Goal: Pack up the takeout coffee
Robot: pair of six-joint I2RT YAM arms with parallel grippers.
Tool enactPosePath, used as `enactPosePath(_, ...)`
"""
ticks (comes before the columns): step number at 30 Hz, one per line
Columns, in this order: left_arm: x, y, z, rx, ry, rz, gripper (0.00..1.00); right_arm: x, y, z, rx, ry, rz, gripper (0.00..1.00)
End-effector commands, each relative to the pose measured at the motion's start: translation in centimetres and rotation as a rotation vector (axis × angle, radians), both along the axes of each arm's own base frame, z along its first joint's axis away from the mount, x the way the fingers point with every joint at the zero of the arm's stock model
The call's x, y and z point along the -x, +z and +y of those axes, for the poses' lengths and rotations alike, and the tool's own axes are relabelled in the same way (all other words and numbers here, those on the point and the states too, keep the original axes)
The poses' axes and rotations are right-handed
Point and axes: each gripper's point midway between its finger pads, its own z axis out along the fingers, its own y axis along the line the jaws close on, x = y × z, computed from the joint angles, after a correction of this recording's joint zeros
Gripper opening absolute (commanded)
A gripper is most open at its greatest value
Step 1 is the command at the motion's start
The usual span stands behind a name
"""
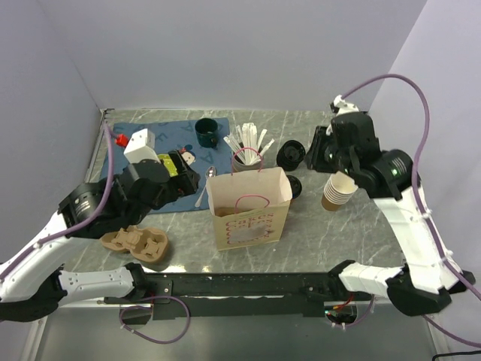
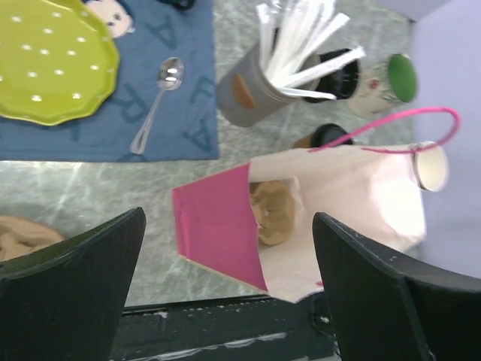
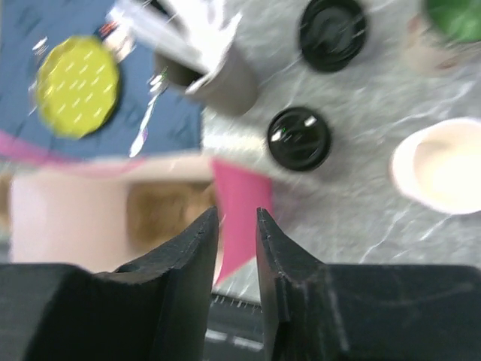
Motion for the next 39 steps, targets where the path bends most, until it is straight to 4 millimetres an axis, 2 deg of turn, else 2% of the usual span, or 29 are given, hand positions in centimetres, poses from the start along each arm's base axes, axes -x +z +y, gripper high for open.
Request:
enactPosePath(1, 0.3, 2.2, -1.0, 0.103, -0.085, -0.095, 0.99, -4.0, -0.3, -2.7, 0.066, -0.098, -0.020, 0.37)
enactPosePath(6, 0.9, 2.7, -0.4, 0.158, -0.102, -0.123, 0.97, -6.7, -4.2, -3.9, 0.104, -0.101, 0.097, 0.46)
enactPosePath(7, 1.0, 2.3, -0.2, 0.158, -0.089, -0.107, 0.97, -7.1, -5.9, -3.7, 0.116, -0.078, 0.144, 0.48)
enactPosePath(11, 1.4, 1.4, 0.1, 0.144, -0.081, -0.070, 0.97, -7.3, -9.7, -3.1, 0.149, -0.014, 0.275, 0.66)
enactPosePath(14, 1.7, 0.7, -0.3, 0.104, -0.114, -0.046, 0.97, -7.5, -12.0, -2.0, 0.140, 0.058, 0.327, 0.75)
enactPosePath(18, 1.3, -0.2, 0.5, 0.072, -0.041, 0.000, 0.97, -8.3, -14.7, -1.3, 0.142, 0.102, 0.364, 0.78)
enactPosePath(22, 1.4, -0.7, 0.1, 0.055, -0.065, 0.004, 0.97, -8.8, -17.2, -0.9, 0.175, 0.159, 0.420, 0.78)
enactPosePath(30, 1.2, -0.4, -0.3, 0.053, -0.073, 0.001, 0.97, -9.1, -20.2, -0.8, 0.242, 0.266, 0.438, 0.78)
enactPosePath(39, 1.0, 0.6, 0.4, 0.047, -0.066, -0.040, 0.97, -9.3, -21.8, 1.2, 0.317, 0.325, 0.415, 0.80)
